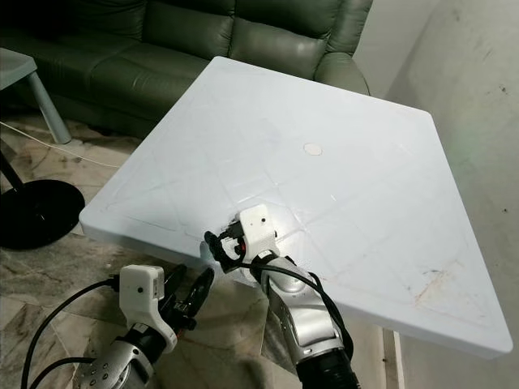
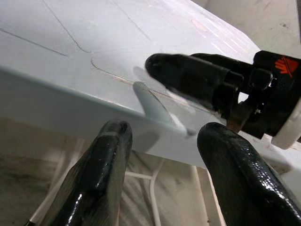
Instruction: Hang keys on a hook
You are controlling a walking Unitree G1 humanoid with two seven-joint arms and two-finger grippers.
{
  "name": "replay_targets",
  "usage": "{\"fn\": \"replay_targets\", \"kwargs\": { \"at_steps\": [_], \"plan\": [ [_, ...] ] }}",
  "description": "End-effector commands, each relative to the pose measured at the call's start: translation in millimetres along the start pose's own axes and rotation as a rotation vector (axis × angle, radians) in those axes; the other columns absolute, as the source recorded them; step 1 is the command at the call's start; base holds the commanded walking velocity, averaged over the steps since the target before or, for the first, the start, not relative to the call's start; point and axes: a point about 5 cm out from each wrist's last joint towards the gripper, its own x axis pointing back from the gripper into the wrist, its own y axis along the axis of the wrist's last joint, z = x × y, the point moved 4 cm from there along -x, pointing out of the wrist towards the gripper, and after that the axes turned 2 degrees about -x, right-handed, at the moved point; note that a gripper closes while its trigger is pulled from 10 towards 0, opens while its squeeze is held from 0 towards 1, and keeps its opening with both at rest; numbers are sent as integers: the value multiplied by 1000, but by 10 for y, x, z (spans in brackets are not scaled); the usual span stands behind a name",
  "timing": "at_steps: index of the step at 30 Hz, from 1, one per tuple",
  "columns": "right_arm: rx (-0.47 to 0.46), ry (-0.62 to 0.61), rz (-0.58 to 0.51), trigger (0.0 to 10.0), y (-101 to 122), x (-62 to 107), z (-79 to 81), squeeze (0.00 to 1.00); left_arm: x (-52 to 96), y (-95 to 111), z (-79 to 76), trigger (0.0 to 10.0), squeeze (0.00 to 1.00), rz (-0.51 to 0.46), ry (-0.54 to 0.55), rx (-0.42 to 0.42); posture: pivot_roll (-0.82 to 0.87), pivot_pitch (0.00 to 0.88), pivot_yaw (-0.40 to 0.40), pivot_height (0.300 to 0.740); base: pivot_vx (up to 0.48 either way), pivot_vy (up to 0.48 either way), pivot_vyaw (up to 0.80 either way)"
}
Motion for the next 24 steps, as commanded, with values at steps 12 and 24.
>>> {"fn": "replay_targets", "kwargs": {
  "at_steps": [12,24],
  "plan": [
    [-69,-80,-34,10000,117,-61,-150,0,-6,27,-49,10000,0,-2,-12,4,178,172,-167,740,0,0,0],
    [-60,-109,65,10000,-17,-121,-103,0,1,33,-52,10000,0,-2,-11,7,178,181,-166,740,0,0,0]
  ]
}}
